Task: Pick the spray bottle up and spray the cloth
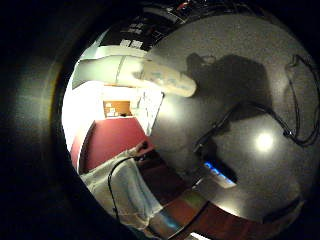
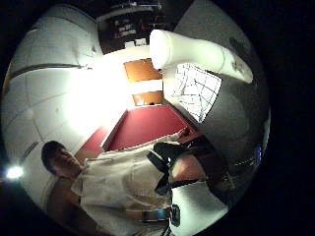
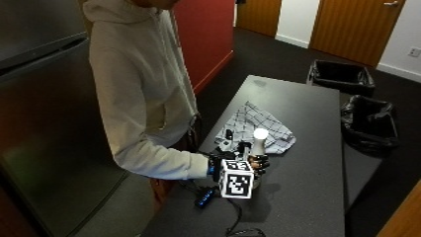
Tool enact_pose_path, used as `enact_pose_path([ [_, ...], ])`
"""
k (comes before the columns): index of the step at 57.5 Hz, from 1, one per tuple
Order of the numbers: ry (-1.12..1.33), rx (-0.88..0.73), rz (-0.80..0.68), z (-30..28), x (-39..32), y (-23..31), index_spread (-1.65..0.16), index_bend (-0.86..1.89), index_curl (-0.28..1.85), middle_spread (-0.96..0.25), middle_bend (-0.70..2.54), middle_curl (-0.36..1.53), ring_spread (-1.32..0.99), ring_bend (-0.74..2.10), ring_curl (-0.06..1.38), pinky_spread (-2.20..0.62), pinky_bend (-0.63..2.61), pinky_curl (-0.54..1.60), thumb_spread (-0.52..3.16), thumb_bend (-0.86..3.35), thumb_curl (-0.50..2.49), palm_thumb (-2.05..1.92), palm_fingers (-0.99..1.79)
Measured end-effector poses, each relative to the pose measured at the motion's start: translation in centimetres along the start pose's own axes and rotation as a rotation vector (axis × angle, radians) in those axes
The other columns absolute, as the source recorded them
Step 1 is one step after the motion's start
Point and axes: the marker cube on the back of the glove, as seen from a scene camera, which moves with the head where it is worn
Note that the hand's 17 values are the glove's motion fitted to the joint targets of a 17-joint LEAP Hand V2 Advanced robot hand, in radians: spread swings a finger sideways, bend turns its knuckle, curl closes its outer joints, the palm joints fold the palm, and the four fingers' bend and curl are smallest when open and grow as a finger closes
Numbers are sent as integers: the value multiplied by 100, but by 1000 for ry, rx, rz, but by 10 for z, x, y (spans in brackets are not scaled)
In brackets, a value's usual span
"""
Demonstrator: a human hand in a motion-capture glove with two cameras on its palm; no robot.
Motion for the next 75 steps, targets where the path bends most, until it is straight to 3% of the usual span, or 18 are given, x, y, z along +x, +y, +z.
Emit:
enact_pose_path([
  [51,-68,-43,-31,55,-4,-62,-43,12,14,-15,23,35,-6,29,29,19,46,35,79,-4,33,53,-2],
  [75,-141,125,-15,62,-11,-80,-40,14,19,-18,28,36,-11,33,30,14,41,33,80,-3,34,59,16],
])
